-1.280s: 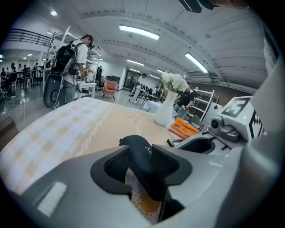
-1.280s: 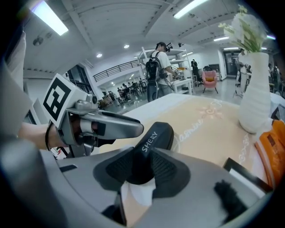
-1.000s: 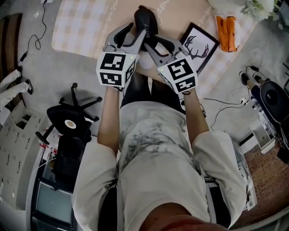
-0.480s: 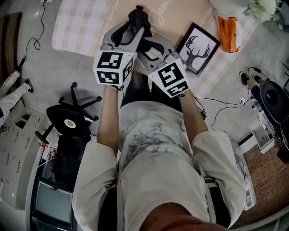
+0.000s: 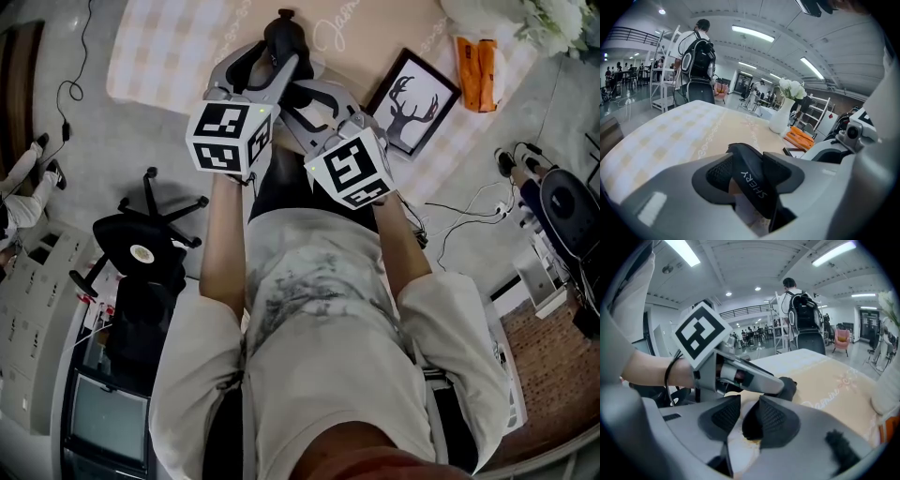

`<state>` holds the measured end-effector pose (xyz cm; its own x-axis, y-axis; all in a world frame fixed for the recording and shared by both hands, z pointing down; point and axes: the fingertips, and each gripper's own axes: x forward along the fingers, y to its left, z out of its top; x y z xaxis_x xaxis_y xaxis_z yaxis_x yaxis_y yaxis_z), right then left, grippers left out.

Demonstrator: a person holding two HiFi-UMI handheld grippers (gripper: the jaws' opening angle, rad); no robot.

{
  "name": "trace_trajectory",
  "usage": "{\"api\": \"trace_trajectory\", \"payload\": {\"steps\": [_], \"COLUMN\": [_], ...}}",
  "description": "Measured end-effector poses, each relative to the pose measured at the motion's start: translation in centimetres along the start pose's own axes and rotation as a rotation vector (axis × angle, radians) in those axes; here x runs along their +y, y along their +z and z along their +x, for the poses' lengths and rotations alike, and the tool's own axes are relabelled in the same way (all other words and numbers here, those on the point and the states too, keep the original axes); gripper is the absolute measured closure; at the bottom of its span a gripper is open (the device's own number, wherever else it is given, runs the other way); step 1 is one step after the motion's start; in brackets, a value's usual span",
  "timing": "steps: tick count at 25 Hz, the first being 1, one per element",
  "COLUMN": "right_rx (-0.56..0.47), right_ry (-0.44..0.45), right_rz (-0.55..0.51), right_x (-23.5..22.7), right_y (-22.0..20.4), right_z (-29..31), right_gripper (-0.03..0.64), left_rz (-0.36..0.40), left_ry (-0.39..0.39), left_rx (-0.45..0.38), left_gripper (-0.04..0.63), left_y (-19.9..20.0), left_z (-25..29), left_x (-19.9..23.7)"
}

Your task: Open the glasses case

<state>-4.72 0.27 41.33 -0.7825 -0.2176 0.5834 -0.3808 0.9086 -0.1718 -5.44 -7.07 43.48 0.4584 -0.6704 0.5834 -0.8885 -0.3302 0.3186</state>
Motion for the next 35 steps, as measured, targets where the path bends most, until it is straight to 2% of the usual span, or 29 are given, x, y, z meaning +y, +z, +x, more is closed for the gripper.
{"api": "trace_trajectory", "payload": {"steps": [3, 11, 19, 25, 30, 35], "right_rx": [-0.017, 0.028, 0.073, 0.048, 0.066, 0.109], "right_ry": [-0.027, -0.080, 0.031, 0.121, 0.147, 0.128], "right_rz": [0.023, 0.020, 0.046, 0.088, -0.015, -0.157], "right_x": [-0.3, -2.3, -2.1, -1.8, -1.1, -0.4], "right_y": [0.0, -1.6, -3.3, -3.0, -2.7, -2.5], "right_z": [-1.4, -2.5, -1.6, -0.8, -0.6, -0.5], "right_gripper": [0.488, 0.488, 0.482, 0.482, 0.494, 0.574], "left_rz": [-0.008, -0.027, -0.037, -0.054, -0.059, -0.060], "left_ry": [-0.006, -0.006, 0.013, 0.031, 0.034, 0.035], "left_rx": [-0.001, -0.001, -0.002, -0.008, -0.011, -0.015], "left_gripper": [0.383, 0.379, 0.379, 0.380, 0.382, 0.382], "left_y": [-0.1, -0.1, -0.2, -0.5, -0.6, -0.4], "left_z": [0.0, -0.1, -0.7, -1.2, -1.4, -1.3], "left_x": [0.1, 0.5, 1.4, 2.3, 2.5, 2.7]}}
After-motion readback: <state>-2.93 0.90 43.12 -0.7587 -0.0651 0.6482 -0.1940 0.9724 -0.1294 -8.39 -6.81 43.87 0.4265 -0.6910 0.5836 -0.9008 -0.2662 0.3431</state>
